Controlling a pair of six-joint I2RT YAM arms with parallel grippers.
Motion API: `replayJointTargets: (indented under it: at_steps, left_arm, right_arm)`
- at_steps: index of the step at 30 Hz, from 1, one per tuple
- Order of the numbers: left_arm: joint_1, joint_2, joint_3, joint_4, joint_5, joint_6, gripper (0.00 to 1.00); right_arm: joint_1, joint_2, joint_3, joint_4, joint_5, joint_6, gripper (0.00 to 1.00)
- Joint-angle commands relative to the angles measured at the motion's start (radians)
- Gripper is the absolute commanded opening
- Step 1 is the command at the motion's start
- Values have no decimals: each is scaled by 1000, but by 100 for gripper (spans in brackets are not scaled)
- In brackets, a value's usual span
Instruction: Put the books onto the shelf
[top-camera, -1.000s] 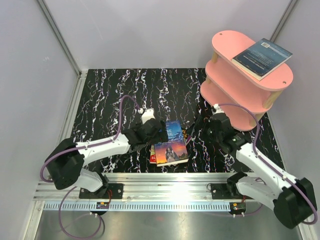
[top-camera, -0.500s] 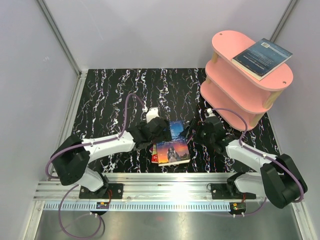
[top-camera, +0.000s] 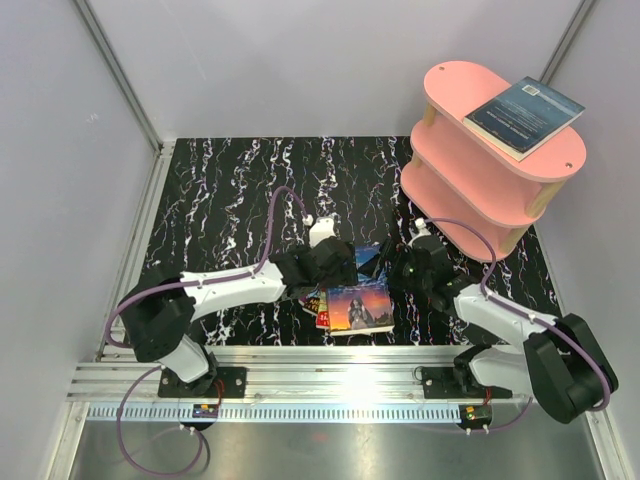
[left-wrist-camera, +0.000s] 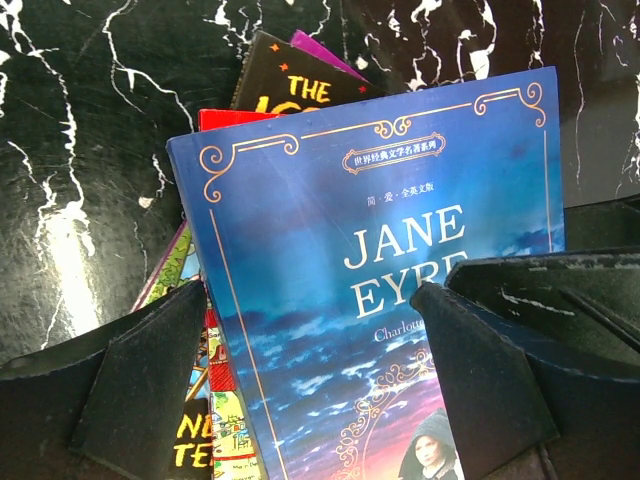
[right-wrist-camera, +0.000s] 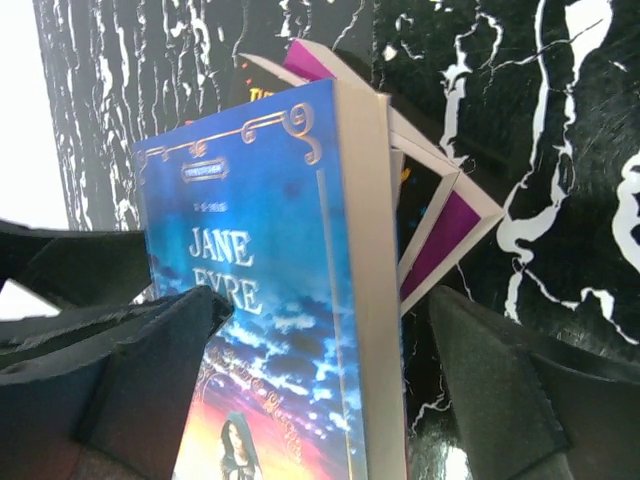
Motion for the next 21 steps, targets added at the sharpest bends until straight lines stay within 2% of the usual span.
replayJointTargets:
  at_steps: [1,4,5,7,9,12,21]
  left_arm:
    - [-20,18,44,38,21,-16,90]
    - [-20,21,44,42,19,-16,90]
    - [-20,21,41,43,19,-16,90]
    - [-20,22,38,53,24,-18,90]
    - [-20,21,35,59,33,-18,90]
    - [-20,19,35,56,31,-16,90]
    - [-20,21,20,62,17,-16,91]
  right_arm:
    - [9,-72,-5,-13,-4,1,92]
    - [9,-112,0,-55,4,-13,77]
    - [9,-120,0,-59,6,-16,66]
    - [9,-135,0,-67,3,-24,63]
    - [9,-135,0,-70,2,-30,54]
    - [9,-135,9,-90,1,-31,46]
    - [9,-230,118,-252,9,-48,48]
